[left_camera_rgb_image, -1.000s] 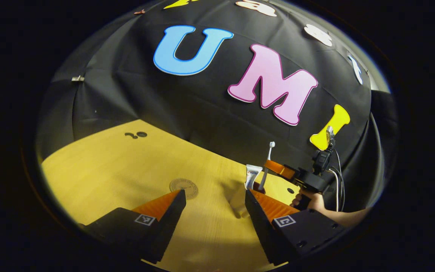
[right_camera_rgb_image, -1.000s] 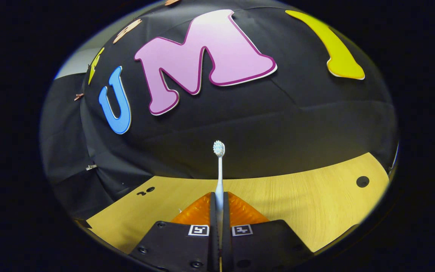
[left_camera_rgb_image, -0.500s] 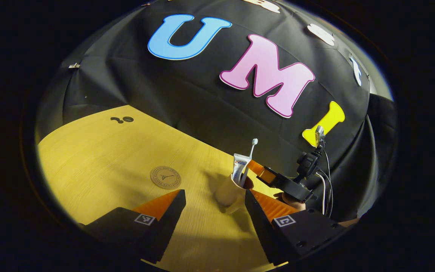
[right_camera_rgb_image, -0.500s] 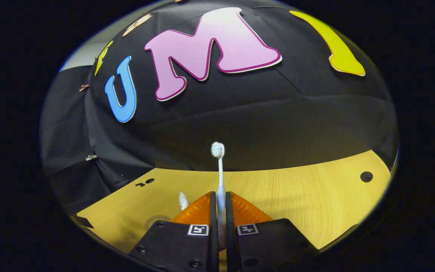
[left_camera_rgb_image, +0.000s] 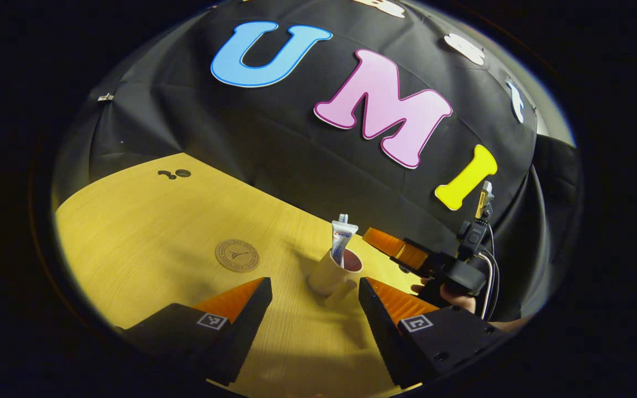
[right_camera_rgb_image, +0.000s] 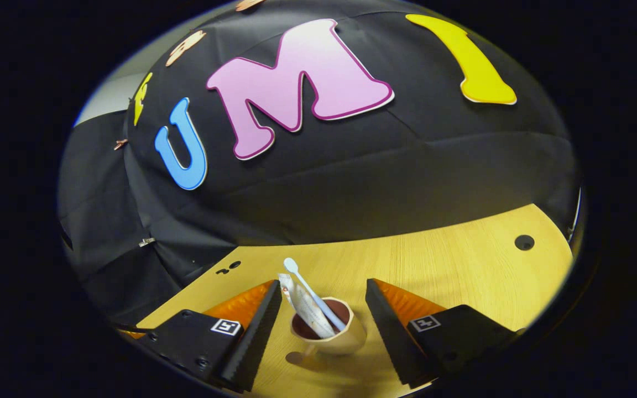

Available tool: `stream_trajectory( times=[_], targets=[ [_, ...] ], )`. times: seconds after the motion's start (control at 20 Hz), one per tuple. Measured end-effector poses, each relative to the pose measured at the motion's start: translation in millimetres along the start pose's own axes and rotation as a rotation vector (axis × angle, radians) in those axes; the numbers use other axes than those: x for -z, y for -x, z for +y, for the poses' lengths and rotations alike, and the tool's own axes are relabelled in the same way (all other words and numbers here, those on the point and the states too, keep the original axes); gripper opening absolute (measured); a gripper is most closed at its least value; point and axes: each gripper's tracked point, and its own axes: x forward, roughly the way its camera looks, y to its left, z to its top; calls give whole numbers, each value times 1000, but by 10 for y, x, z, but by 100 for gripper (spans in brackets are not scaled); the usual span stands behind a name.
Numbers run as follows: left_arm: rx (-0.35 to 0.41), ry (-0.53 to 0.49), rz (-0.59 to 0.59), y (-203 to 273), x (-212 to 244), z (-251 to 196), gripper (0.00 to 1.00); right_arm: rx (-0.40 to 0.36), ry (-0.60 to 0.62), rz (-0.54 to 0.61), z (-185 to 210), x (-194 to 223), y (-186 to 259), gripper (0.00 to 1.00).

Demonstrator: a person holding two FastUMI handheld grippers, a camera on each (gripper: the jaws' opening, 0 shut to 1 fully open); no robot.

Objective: Put the toothbrush and toothpaste on the desktop into the cup, then pick up the cup and place it on the coaster on the desktop.

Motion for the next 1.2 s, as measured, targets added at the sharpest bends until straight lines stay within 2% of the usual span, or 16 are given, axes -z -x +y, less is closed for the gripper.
stream_trajectory(
  times=[0.05, 0.35, 0.6, 0.7, 0.9, 1.2],
  targets=[
    [-6, -3, -2, 30, 3, 21, 98, 14, -18, 24, 14, 13, 52, 97],
    [-47, -9, -20, 227, -51, 168, 98, 65, -75, 164, 98, 118, 204, 98],
    [-110, -3, -27, 528, -86, 408, 97, 95, -169, 361, 261, 360, 186, 98],
    [-129, 5, -18, 644, -71, 531, 97, 125, -170, 399, 257, 419, 150, 97],
    [-198, -22, -14, 914, -99, 829, 97, 212, -155, 547, 192, 773, 91, 98],
    [-244, 13, -1, 1307, -47, 1120, 97, 277, -149, 690, 160, 1142, -40, 98]
  ],
)
